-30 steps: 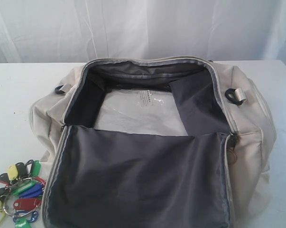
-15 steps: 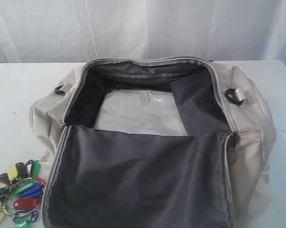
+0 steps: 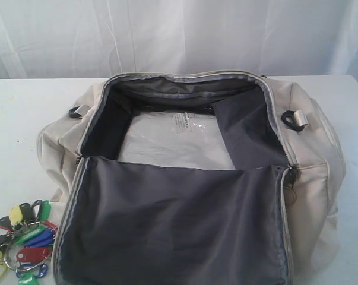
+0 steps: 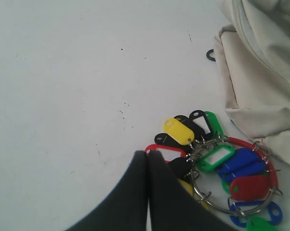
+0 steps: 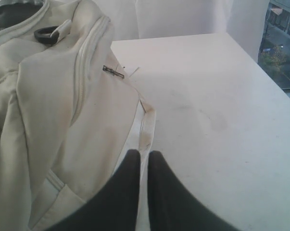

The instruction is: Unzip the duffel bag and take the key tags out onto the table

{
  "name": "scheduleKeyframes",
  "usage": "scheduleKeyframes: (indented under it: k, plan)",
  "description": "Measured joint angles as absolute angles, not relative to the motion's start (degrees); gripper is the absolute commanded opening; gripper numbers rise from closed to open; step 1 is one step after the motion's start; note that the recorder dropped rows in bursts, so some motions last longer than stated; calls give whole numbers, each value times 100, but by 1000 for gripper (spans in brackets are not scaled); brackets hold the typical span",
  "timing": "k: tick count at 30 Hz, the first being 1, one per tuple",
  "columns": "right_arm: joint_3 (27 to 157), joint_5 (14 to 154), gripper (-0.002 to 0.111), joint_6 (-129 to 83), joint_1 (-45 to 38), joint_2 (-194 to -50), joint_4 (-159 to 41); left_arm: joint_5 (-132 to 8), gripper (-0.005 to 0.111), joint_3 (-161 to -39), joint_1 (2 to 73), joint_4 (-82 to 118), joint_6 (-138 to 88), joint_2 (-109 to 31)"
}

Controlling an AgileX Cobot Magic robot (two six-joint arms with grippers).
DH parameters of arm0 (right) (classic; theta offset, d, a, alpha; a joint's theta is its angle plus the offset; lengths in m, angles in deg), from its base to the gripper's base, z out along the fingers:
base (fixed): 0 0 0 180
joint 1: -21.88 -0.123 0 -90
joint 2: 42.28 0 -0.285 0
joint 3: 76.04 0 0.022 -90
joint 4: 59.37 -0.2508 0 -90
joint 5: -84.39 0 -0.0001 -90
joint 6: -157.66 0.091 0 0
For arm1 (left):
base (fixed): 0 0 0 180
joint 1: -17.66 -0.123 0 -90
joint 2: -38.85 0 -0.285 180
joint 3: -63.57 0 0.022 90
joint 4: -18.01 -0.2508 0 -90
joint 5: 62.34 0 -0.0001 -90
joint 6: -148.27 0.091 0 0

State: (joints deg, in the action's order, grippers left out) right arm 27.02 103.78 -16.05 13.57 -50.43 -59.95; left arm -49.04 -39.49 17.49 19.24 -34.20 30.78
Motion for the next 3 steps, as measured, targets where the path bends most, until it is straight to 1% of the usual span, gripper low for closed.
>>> scheduleKeyframes:
  k: [3]
  plan:
    - [2702,10378,7,-1605,1357,-5043,-5995,-4904,0,-3949,1749,1924,-3420,3078]
